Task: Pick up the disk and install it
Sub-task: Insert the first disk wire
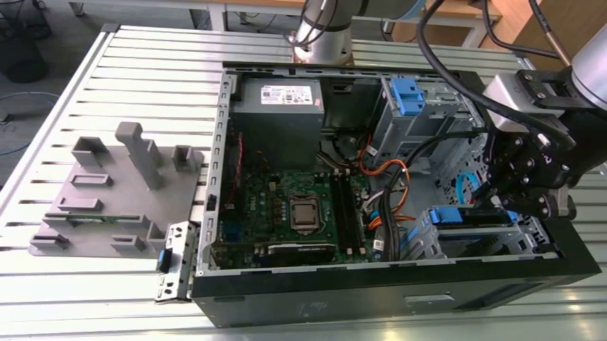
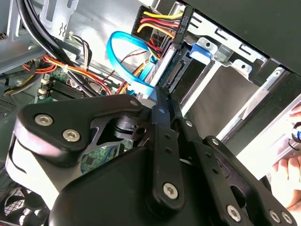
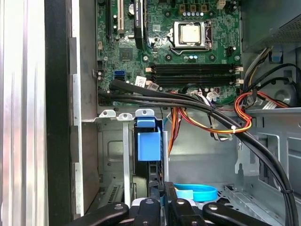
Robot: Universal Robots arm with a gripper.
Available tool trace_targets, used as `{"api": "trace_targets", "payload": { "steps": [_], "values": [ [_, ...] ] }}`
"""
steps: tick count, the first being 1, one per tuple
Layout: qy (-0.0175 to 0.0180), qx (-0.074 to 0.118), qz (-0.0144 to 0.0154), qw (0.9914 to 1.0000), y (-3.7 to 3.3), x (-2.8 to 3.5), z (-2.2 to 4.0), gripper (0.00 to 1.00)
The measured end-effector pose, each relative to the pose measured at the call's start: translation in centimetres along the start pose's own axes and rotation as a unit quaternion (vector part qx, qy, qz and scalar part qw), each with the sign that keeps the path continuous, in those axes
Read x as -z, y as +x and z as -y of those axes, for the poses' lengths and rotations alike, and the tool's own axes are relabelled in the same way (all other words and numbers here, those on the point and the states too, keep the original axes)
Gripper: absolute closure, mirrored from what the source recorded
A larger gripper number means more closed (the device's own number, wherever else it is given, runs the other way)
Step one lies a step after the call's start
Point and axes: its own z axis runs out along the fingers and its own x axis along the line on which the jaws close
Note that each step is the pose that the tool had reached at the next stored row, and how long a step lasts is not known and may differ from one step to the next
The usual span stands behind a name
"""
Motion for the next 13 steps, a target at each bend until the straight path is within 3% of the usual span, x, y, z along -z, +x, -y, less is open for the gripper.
{"api": "trace_targets", "payload": {
  "steps": [13],
  "values": [
    [-0.0004,0.011,-0.0003,0.99994,0.03,-0.17,0.00,0.84]
  ]
}}
